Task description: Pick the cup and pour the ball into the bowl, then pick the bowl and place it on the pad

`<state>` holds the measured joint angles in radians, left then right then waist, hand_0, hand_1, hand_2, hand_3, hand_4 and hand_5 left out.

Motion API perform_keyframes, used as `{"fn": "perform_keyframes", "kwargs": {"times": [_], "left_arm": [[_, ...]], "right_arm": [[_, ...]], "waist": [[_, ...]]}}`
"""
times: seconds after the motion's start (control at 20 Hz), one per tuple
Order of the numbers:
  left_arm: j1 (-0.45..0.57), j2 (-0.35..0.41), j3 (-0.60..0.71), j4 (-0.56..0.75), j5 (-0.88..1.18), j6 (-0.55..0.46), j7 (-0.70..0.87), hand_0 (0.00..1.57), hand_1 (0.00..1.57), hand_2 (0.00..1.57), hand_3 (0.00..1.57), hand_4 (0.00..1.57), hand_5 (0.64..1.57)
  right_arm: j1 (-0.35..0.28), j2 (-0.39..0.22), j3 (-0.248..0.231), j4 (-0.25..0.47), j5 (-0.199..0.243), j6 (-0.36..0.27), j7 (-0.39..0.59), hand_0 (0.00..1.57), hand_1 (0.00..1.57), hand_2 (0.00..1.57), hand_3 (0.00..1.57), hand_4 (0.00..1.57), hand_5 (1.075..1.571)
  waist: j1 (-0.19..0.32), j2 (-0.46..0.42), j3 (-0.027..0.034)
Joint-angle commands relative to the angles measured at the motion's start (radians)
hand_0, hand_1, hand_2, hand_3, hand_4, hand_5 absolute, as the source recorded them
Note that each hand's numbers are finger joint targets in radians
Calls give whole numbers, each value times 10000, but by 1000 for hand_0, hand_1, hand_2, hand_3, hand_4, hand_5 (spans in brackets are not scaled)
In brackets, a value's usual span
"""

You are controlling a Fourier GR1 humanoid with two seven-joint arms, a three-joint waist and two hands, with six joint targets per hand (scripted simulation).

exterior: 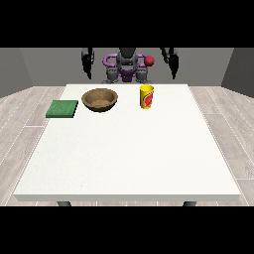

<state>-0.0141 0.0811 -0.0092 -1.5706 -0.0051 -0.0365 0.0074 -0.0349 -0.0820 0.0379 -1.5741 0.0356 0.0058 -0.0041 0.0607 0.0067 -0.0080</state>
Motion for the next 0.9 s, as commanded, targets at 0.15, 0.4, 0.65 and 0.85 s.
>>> {"fn": "perform_keyframes", "kwargs": {"times": [0.15, 0.4, 0.65, 0.85], "left_arm": [[-194, 371, 95, -908, 77, -82, 744, 0, 0, 0, 0, 0, 1562], [1403, -776, -932, -1897, 1589, 661, 2486, 0, 0, 0, 0, 0, 1563], [2276, -801, -1476, -3401, 900, 1370, 2982, 0, 0, 0, 0, 0, 1551], [2031, -739, -1712, -4081, 420, 1579, 2678, 0, 0, 0, 0, 0, 1551]], "right_arm": [[-177, -222, -94, -889, -112, 1, 774, 0, 0, 0, 0, 583, 1570], [1732, 577, -278, -1517, -1598, -2, 2252, 0, 0, 0, 0, 520, 1570], [2683, 369, -341, -3264, -2128, 64, 3185, 0, 0, 0, 0, 529, 1569], [2835, 93, -612, -4490, -2472, 290, 3243, 0, 0, 0, 0, 504, 1570]], "waist": [[-15, -2399, 85], [-445, -4759, 87], [-593, -4497, 80], [-903, -3282, 80]]}}
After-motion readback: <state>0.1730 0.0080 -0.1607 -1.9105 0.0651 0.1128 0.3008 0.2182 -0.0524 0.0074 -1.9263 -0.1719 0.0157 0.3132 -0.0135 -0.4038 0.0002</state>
